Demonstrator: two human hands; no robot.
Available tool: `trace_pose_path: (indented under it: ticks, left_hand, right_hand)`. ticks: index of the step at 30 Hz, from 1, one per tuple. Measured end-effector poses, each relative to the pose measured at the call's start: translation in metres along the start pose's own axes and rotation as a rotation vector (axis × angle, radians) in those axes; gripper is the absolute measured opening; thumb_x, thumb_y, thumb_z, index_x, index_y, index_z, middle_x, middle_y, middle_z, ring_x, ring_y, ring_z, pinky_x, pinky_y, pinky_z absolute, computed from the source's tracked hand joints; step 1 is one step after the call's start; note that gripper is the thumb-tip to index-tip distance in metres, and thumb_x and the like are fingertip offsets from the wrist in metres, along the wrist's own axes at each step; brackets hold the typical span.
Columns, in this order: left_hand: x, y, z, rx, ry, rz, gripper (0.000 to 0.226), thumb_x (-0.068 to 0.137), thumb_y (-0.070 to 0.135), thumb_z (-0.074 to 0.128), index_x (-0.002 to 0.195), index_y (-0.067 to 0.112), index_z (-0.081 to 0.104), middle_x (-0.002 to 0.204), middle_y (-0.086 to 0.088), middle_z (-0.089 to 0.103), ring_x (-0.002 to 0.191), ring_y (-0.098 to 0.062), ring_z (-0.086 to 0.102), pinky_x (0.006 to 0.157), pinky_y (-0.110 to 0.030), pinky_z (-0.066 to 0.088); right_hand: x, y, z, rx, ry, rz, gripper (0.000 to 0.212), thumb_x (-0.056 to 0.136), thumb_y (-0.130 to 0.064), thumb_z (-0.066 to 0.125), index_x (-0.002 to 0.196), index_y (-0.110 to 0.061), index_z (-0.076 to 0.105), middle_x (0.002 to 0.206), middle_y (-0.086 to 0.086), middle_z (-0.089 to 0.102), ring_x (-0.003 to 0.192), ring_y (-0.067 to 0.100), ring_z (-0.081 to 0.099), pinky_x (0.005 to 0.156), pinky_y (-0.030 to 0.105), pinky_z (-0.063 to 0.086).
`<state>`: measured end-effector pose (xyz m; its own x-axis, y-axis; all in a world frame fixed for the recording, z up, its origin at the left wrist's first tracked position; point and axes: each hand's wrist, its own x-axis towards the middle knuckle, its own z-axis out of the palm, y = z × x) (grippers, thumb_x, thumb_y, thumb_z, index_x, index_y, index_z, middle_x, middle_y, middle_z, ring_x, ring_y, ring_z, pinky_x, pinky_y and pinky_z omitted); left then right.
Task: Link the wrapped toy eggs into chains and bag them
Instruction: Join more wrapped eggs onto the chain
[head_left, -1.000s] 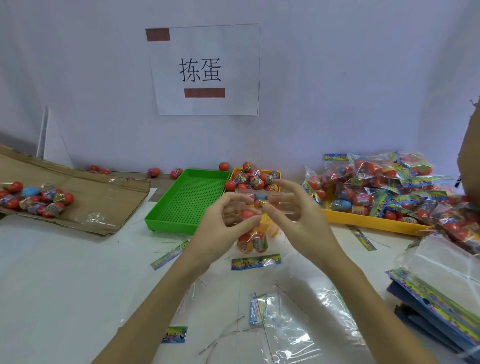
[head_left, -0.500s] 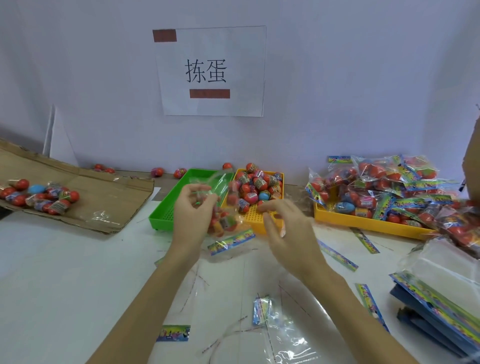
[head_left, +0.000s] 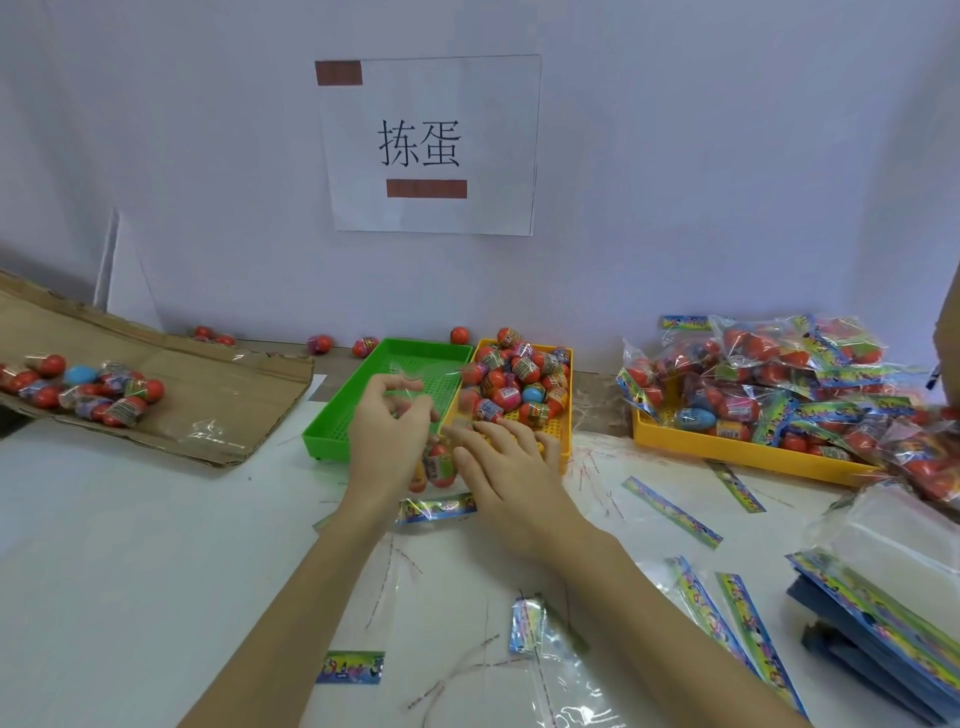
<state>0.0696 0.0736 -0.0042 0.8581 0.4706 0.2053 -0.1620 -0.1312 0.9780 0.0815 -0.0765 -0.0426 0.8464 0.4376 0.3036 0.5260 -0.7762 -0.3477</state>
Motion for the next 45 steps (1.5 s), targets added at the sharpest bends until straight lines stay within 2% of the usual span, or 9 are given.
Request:
trace_pose_path:
  ticks: [7, 11, 15, 18, 23, 28, 35, 40, 45]
  left_hand:
    - [-0.001, -0.001, 0.000, -0.042, -0.046, -0.026, 0.021, 0.093, 0.003, 0.067, 0.107, 0.019, 0.063, 0.097, -0.012, 0.075, 0.065, -0.012, 0.073, 0.066, -0.035, 0.063]
    - [-0.003, 0.002, 0.003, -0.082, -0.112, -0.055, 0.022, 0.093, 0.007, 0.072, 0.109, 0.018, 0.064, 0.101, -0.012, 0.076, 0.074, -0.017, 0.076, 0.060, -0.023, 0.058]
    - [-0.009, 0.003, 0.008, -0.103, -0.234, -0.049, 0.025, 0.092, 0.010, 0.078, 0.112, 0.017, 0.065, 0.100, -0.005, 0.077, 0.079, -0.019, 0.079, 0.063, -0.024, 0.060]
    - [-0.014, 0.002, 0.011, -0.098, -0.340, -0.015, 0.031, 0.090, 0.015, 0.080, 0.117, 0.017, 0.065, 0.107, -0.004, 0.078, 0.093, -0.024, 0.078, 0.081, -0.036, 0.065]
    - [-0.019, 0.001, 0.014, -0.029, -0.451, 0.109, 0.037, 0.089, 0.017, 0.083, 0.120, 0.022, 0.063, 0.104, 0.005, 0.079, 0.098, -0.018, 0.074, 0.087, -0.027, 0.060]
    - [-0.019, -0.003, 0.017, -0.035, -0.467, 0.154, 0.037, 0.088, 0.013, 0.083, 0.115, 0.027, 0.063, 0.104, 0.004, 0.079, 0.097, -0.014, 0.074, 0.088, -0.029, 0.060]
    - [-0.021, -0.004, 0.017, 0.033, -0.479, 0.187, 0.046, 0.085, 0.013, 0.086, 0.115, 0.040, 0.064, 0.103, 0.017, 0.073, 0.097, -0.003, 0.070, 0.082, -0.016, 0.053]
    - [-0.023, -0.003, 0.017, 0.032, -0.502, 0.195, 0.045, 0.087, 0.011, 0.084, 0.124, 0.029, 0.063, 0.100, 0.015, 0.071, 0.095, -0.004, 0.069, 0.082, -0.020, 0.054]
    - [-0.023, -0.002, 0.017, 0.055, -0.517, 0.208, 0.045, 0.089, 0.007, 0.081, 0.125, 0.029, 0.064, 0.110, 0.004, 0.072, 0.102, -0.015, 0.069, 0.087, -0.031, 0.059]
  right_hand:
    - [0.003, 0.003, -0.006, 0.221, 0.134, 0.033, 0.035, 0.109, -0.036, 0.043, 0.142, -0.032, 0.053, 0.139, -0.012, 0.058, 0.134, 0.011, 0.044, 0.108, 0.029, 0.020]
    - [0.001, 0.010, -0.022, 0.433, 0.378, 0.042, 0.022, 0.100, -0.017, 0.064, 0.121, -0.023, 0.062, 0.114, -0.007, 0.066, 0.109, 0.011, 0.061, 0.094, 0.039, 0.052]
    - [-0.006, 0.024, -0.043, 0.574, 0.567, 0.115, 0.023, 0.097, -0.011, 0.069, 0.113, -0.026, 0.059, 0.101, -0.012, 0.069, 0.093, 0.002, 0.067, 0.077, 0.025, 0.058]
    - [-0.012, 0.029, -0.059, 0.676, 0.601, 0.138, 0.031, 0.096, -0.018, 0.072, 0.124, -0.021, 0.058, 0.105, -0.009, 0.070, 0.096, 0.002, 0.068, 0.079, 0.018, 0.056]
    - [-0.018, 0.018, -0.082, 0.688, 0.564, -0.030, 0.027, 0.095, -0.019, 0.072, 0.120, -0.029, 0.066, 0.109, -0.012, 0.071, 0.103, 0.007, 0.069, 0.083, 0.019, 0.057]
    - [-0.019, 0.008, -0.082, 0.401, 0.560, -0.205, 0.036, 0.096, -0.010, 0.071, 0.127, -0.027, 0.067, 0.114, -0.006, 0.064, 0.098, 0.007, 0.065, 0.083, 0.016, 0.054]
    - [-0.019, 0.021, -0.073, 0.176, 0.325, -0.133, 0.038, 0.099, -0.008, 0.064, 0.133, -0.023, 0.067, 0.120, 0.001, 0.058, 0.091, 0.008, 0.056, 0.081, 0.018, 0.053]
    - [-0.018, 0.022, -0.073, 0.208, 0.305, -0.148, 0.030, 0.099, -0.018, 0.066, 0.126, -0.029, 0.068, 0.115, -0.005, 0.057, 0.086, 0.011, 0.061, 0.074, 0.025, 0.056]
    - [-0.016, 0.023, -0.075, 0.209, 0.386, -0.122, 0.034, 0.100, -0.011, 0.063, 0.133, -0.023, 0.065, 0.118, -0.009, 0.060, 0.087, -0.008, 0.055, 0.076, 0.004, 0.046]
